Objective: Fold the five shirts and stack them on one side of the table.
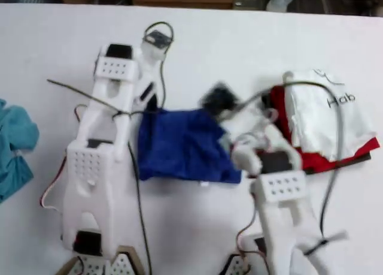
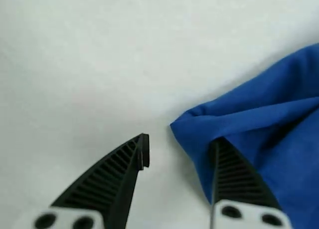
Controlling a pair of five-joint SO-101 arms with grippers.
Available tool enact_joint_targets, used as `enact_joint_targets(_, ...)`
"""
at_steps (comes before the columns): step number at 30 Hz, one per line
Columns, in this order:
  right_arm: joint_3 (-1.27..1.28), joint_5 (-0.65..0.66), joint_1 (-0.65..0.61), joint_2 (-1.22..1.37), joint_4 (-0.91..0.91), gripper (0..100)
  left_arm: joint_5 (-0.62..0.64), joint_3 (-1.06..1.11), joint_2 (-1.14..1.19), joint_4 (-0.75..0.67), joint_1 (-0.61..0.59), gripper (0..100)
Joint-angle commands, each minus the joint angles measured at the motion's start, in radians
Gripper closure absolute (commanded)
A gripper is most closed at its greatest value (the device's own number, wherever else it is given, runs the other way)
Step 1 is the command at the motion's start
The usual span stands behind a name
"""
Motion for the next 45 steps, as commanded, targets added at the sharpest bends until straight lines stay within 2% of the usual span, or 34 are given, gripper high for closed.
enact_joint_targets(1,-0.089,-0.008,-0.059,0.186,-0.051,97.5,0.011,-0.045,-0.009,0.028,0.005,78)
enact_joint_targets(5,-0.193,-0.008,-0.056,0.366,-0.019,97.5,0.005,-0.045,-0.009,0.044,0.003,78)
enact_joint_targets(12,-0.229,0.000,-0.062,0.409,0.120,97.5,0.005,-0.053,-0.009,0.040,0.003,78)
enact_joint_targets(18,-0.184,0.198,0.163,0.510,0.018,97.5,0.005,-0.054,-0.011,0.048,-0.005,78)
enact_joint_targets(20,-0.190,0.233,0.222,0.535,-0.012,97.5,0.005,-0.054,-0.014,0.049,-0.005,78)
enact_joint_targets(23,-0.235,0.239,0.246,0.535,0.048,97.5,0.008,-0.054,-0.018,0.049,-0.005,78)
enact_joint_targets(28,-0.365,0.219,0.154,0.449,0.239,97.5,0.009,-0.054,-0.014,0.048,0.003,78)
enact_joint_targets(32,-0.402,0.051,-0.004,0.329,0.358,97.5,0.009,-0.054,-0.017,0.048,-0.002,78)
enact_joint_targets(37,-0.276,0.003,-0.196,0.295,0.311,97.5,0.009,-0.054,-0.018,0.048,-0.018,78)
enact_joint_targets(45,-0.086,0.014,-0.231,0.295,0.188,97.5,0.011,-0.054,-0.020,0.048,-0.037,78)
